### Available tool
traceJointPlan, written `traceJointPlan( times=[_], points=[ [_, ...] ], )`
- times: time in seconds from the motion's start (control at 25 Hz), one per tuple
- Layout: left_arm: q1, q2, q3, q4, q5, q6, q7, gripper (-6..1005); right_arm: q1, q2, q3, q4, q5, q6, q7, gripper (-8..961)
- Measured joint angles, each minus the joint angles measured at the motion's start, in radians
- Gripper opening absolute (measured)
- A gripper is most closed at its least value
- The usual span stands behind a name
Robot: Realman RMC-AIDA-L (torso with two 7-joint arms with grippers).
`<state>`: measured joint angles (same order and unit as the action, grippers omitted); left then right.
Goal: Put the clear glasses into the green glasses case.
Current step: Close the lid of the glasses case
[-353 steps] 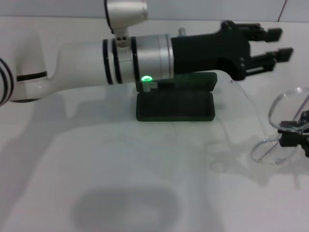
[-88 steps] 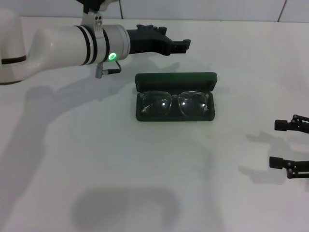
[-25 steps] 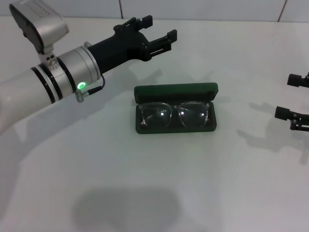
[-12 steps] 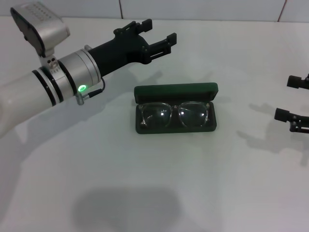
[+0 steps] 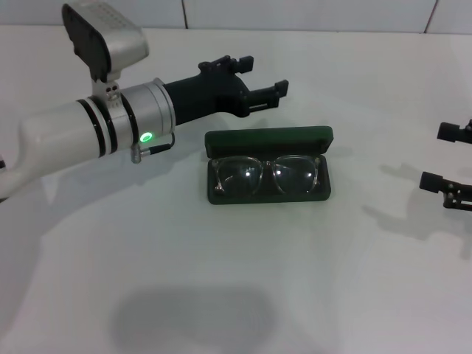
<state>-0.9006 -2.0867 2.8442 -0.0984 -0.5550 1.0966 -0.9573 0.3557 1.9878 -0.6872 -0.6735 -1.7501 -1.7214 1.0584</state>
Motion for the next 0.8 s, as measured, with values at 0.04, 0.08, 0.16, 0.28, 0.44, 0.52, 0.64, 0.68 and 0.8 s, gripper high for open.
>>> traceJointPlan(
  times=[0.04,0.08,0.16,0.28,0.44,0.52,0.64,0.68,0.8],
  points=[
    [-0.001,-0.001,0.000,0.000,0.010,-0.001,-0.002,862,-0.001,0.000,0.000,0.000,0.000,-0.004,-0.001,826],
    [-0.001,-0.001,0.000,0.000,0.019,-0.007,-0.006,862,-0.001,0.000,0.000,0.000,0.000,-0.008,-0.001,826],
    [0.000,-0.003,0.000,0.001,0.025,-0.022,-0.011,862,-0.002,0.000,0.000,0.001,0.000,-0.011,-0.003,806],
    [0.002,-0.004,0.000,0.006,0.027,-0.053,-0.013,861,-0.002,0.000,0.000,0.011,0.000,-0.012,-0.016,748],
    [-0.002,-0.004,0.000,0.034,0.051,-0.119,-0.013,861,-0.004,0.000,0.000,0.025,0.000,-0.024,-0.040,671],
    [-0.003,-0.004,0.000,0.042,0.074,-0.140,-0.012,861,-0.004,0.000,0.000,0.029,0.000,-0.031,-0.052,632],
    [0.004,-0.005,-0.001,0.054,0.092,-0.146,0.003,862,-0.005,0.000,0.000,0.029,0.000,-0.037,-0.055,540],
    [0.005,-0.005,-0.001,0.056,0.093,-0.146,0.006,862,-0.007,0.000,0.000,0.029,0.000,-0.038,-0.055,503],
    [0.018,-0.005,-0.001,0.078,0.095,-0.143,0.043,862,-0.015,0.000,0.000,0.029,0.000,-0.038,-0.055,394]
  ],
)
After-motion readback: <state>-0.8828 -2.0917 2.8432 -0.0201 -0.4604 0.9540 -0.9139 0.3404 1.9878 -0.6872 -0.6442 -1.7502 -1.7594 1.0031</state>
